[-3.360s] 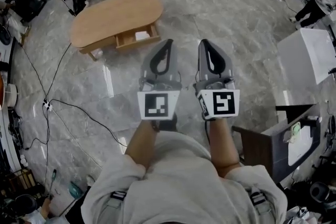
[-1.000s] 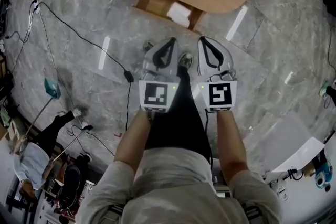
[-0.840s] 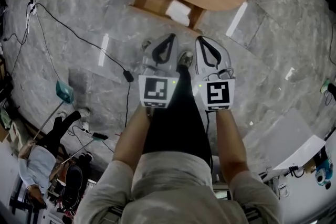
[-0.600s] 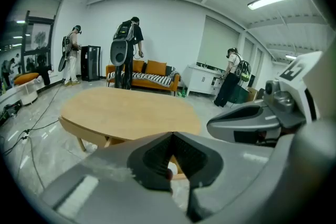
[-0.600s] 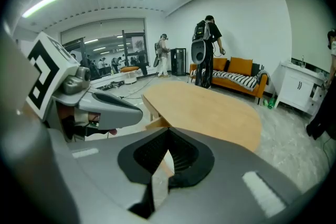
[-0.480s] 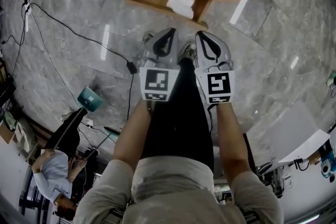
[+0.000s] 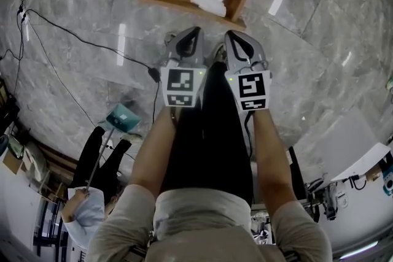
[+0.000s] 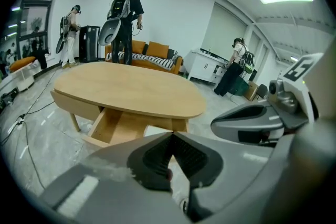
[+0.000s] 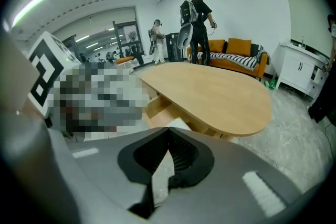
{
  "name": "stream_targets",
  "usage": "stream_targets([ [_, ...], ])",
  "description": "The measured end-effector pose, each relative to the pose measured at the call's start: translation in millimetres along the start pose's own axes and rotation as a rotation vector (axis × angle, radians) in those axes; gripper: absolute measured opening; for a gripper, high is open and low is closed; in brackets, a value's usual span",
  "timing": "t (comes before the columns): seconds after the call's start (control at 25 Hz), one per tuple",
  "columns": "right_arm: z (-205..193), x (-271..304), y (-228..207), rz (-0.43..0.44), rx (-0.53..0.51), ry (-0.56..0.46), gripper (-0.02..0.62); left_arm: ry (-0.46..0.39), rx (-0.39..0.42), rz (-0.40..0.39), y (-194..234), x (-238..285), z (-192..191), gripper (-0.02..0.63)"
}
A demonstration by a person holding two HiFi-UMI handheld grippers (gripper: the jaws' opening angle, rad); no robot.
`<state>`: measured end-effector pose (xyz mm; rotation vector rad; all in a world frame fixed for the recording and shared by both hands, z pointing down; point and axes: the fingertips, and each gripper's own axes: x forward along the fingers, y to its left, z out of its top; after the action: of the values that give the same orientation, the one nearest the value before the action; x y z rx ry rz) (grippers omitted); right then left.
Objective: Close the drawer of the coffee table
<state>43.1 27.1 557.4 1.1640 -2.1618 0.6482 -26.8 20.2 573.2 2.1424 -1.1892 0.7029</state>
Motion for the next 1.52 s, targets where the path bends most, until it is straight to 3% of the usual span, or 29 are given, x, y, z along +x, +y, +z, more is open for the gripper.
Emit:
stream_targets([
  [0.32, -35.6, 25.9, -11.1, -0.017, -0.076, 0.107, 0.016, 0.048, 0.006, -0.025, 2.5, 27.6, -23.2, 0.020],
  [0.4, -46.1, 32.4, -14.5, -0.016, -0.136, 0.151, 0.095, 0.066, 0.006, -0.029, 3.6, 32.0, -31.1, 0.020],
  [0.8, -94.7, 62.4, -20.5, 0.017, -0.504, 0.404, 0.112, 0.126, 0.000, -0.025, 10.5, 43.4, -55.2, 0.020],
  [1.04, -116.8, 75.3, -23.6, 0.026, -0.552, 0.484, 0.118, 0.170, 0.011, -0.024, 18.4, 49.6, -74.8, 0.020],
  [1.52, -128.9, 91.8, -31.2, -0.010, -0.558, 0.495, 0.112, 0.192, 0.003, -0.038, 21.3, 54.0, -87.9, 0.020],
])
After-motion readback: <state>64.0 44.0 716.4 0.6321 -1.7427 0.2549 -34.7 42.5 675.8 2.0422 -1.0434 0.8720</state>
